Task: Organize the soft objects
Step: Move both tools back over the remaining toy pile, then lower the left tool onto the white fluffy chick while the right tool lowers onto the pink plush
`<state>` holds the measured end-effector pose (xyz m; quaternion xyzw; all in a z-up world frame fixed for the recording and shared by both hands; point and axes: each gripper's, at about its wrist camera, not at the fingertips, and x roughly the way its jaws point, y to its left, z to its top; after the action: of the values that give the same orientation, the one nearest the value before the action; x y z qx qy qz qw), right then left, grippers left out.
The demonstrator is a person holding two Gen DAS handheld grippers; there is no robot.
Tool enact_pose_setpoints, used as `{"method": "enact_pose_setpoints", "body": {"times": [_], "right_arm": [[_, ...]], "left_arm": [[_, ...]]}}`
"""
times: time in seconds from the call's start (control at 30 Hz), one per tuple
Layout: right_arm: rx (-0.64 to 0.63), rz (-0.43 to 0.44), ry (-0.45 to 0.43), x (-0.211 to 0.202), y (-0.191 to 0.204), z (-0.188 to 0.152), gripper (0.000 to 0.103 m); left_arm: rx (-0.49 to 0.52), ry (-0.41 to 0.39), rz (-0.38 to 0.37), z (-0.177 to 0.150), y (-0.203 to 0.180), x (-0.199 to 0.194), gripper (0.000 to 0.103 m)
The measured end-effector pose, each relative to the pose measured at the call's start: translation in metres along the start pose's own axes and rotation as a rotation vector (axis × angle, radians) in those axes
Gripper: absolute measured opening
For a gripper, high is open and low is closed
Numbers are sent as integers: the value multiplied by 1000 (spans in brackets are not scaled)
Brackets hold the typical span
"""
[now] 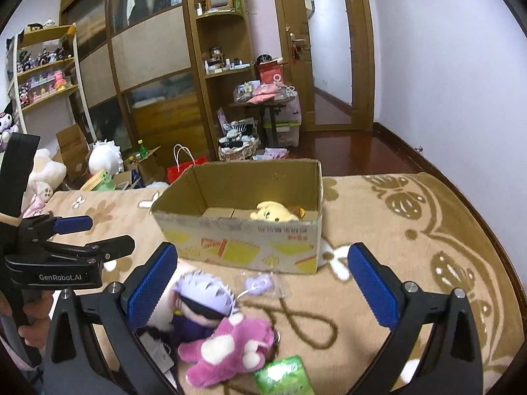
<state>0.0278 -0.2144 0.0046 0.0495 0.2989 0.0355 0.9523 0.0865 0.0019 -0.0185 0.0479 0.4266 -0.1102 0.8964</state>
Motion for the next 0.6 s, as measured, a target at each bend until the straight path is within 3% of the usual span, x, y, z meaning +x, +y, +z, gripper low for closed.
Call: {"method": "enact_pose_setpoints", "body": {"times": [0.6], "right_arm": [[-43, -15, 171, 41, 5, -44, 103]], "left_arm": [[-24, 232, -28, -13, 3, 58, 94]]}}
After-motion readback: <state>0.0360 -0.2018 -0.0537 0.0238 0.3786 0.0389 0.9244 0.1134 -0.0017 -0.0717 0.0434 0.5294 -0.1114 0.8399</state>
